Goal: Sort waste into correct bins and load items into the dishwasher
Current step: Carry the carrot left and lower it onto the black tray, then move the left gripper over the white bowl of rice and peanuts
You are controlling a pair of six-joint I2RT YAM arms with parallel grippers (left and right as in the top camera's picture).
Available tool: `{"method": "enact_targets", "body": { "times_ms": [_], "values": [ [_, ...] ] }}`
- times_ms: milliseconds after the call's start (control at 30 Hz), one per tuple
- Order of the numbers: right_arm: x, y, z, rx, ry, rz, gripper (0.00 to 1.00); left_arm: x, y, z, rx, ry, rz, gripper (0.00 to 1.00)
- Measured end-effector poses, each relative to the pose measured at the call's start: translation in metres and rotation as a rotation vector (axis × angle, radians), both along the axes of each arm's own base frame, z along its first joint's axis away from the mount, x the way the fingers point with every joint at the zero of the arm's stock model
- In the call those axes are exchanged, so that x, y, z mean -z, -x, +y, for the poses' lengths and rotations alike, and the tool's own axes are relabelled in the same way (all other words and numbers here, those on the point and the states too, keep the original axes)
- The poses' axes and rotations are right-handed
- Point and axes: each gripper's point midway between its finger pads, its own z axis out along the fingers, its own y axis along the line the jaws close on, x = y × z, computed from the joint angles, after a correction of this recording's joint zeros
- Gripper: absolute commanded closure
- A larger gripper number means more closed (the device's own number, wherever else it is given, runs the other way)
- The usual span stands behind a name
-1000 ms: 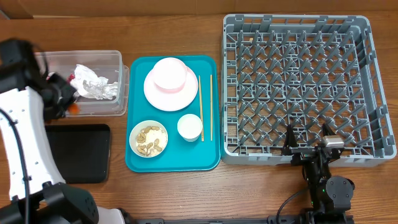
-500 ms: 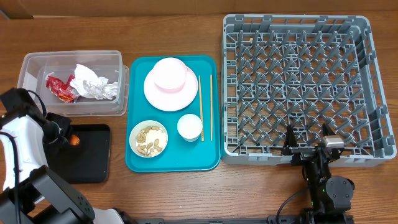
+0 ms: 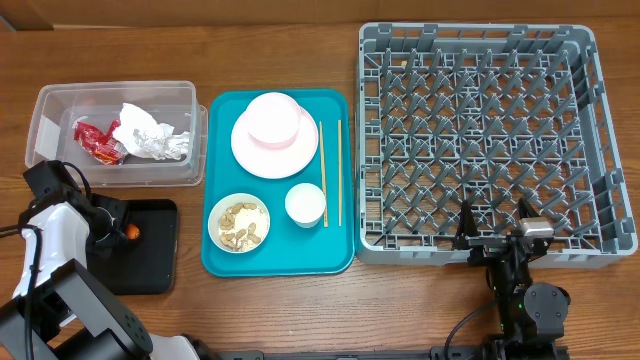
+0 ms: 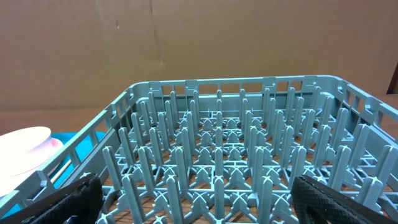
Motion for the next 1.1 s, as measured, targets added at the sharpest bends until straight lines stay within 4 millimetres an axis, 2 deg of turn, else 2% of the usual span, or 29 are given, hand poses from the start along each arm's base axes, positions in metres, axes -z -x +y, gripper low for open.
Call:
{"method": "enact_targets", "body": {
  "times_ms": [267, 467, 667, 833, 967, 1000, 1033, 1100],
  "values": [
    [0.000, 0.000, 0.000, 0.000, 0.000, 0.000, 0.00, -0.001, -0.006, -0.005, 0.006, 0.033, -0.032, 0.20],
    [0.000, 0.000, 0.000, 0.000, 0.000, 0.000, 0.00, -0.012, -0.023, -0.031, 0.117, 0.162, -0.127, 0.21],
    [0.000, 0.000, 0.000, 0.000, 0.000, 0.000, 0.00, -0.046, -0.037, -0.043, 0.213, 0.234, -0.181, 0.30],
    [0.000, 0.000, 0.000, 0.000, 0.000, 0.000, 0.00, -0.081, -0.037, -0.048, 0.296, 0.226, -0.206, 0.30],
    [0.000, 0.000, 0.000, 0.000, 0.000, 0.000, 0.00, -0.115, -0.046, -0.059, 0.395, 0.220, -0.318, 0.34],
    [0.000, 0.000, 0.000, 0.000, 0.000, 0.000, 0.00, -0.119, -0.047, -0.061, 0.408, 0.222, -0.332, 0.33],
    [0.000, 0.000, 0.000, 0.000, 0.000, 0.000, 0.00, -0.130, -0.052, -0.070, 0.452, 0.243, -0.392, 0.30],
    [0.000, 0.000, 0.000, 0.000, 0.000, 0.000, 0.00, -0.145, -0.057, -0.085, 0.521, 0.289, -0.480, 0.11]
  ]
}}
